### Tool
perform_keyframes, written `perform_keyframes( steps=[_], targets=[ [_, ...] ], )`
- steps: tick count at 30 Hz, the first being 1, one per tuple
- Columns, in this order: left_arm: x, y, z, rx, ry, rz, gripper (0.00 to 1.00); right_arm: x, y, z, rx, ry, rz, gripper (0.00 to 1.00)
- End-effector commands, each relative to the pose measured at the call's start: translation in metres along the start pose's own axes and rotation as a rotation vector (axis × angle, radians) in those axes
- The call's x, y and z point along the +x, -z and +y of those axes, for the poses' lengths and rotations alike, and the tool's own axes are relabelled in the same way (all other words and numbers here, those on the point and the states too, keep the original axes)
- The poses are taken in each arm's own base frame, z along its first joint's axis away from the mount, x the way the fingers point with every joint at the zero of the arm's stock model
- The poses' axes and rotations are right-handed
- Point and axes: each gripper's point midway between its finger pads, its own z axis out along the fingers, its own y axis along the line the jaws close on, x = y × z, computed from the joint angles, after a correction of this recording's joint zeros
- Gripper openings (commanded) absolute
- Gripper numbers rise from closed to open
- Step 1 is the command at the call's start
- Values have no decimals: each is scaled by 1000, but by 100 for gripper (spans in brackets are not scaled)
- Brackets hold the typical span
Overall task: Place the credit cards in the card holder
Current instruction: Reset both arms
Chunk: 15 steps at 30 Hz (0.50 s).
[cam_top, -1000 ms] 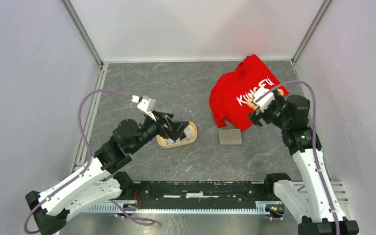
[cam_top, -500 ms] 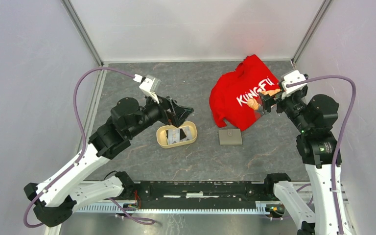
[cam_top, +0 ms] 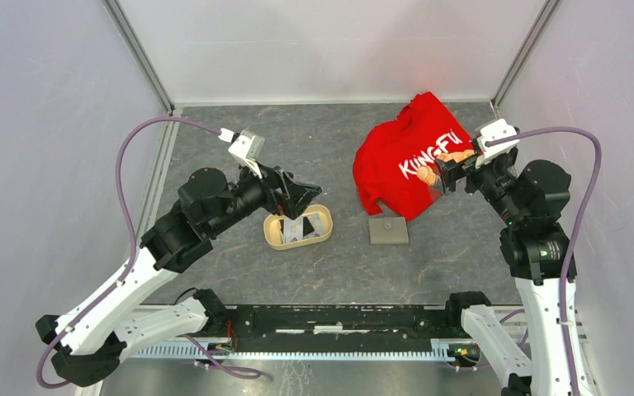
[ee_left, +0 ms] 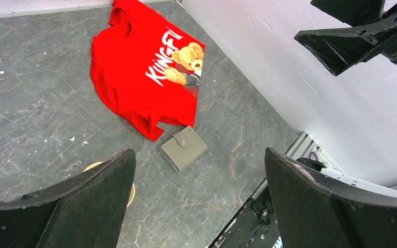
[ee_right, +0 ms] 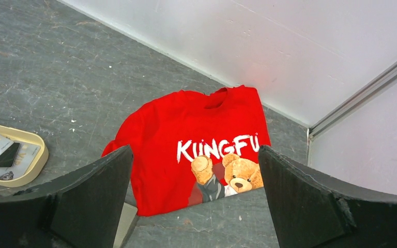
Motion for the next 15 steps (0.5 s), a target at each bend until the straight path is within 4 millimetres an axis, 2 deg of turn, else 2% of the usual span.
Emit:
perform_keyframes(
  steps=[1, 15],
  targets=[
    [-11, 5, -3, 17, -43, -30, 100, -9, 2, -1, 2, -2, -29, 98],
    [-7, 5, -2, 19, -43, -28, 100, -4, 1, 1, -3, -2, -23, 98]
  ],
)
